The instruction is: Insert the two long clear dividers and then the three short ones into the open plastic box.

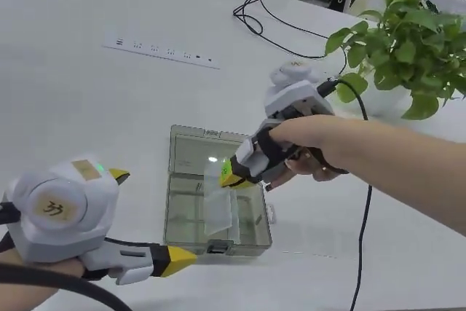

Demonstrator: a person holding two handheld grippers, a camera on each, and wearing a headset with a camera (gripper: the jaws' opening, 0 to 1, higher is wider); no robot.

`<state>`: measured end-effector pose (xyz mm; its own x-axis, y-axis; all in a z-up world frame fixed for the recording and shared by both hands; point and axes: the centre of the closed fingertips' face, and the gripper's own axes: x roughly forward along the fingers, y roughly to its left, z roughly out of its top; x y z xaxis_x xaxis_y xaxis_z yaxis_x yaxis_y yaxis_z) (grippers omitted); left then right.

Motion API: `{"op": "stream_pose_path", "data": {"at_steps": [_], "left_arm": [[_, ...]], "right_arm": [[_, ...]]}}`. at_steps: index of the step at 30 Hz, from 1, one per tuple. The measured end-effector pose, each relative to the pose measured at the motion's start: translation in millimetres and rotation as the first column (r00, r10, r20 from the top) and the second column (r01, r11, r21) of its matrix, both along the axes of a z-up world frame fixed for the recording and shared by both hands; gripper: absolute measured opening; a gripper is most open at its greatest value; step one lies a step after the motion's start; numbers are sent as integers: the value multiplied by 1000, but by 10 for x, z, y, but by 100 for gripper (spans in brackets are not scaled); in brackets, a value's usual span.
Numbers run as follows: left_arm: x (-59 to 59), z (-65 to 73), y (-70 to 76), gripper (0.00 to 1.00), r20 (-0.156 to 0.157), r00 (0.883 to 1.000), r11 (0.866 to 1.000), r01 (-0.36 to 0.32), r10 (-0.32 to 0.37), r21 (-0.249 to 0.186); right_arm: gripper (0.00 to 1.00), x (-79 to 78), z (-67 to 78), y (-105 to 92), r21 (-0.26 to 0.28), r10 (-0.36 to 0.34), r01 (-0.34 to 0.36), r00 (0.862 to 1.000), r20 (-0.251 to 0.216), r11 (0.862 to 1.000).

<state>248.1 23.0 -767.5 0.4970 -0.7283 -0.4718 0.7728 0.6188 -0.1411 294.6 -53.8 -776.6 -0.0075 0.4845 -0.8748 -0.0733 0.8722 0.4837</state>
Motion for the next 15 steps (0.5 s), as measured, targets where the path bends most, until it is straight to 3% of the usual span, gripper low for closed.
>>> {"op": "stream_pose_path", "data": {"at_steps": [5, 15], "left_arm": [[-9, -9, -1, 99, -2, 1000, 1000, 0, 0, -2], [-25, -49, 27, 98, -12, 1000, 1000, -11, 11, -8]], "right_arm": [[2, -125, -8, 38, -9, -11, 11, 1000, -21, 1000], [2, -125, -138, 27, -38, -3, 1, 999, -46, 999]]}}
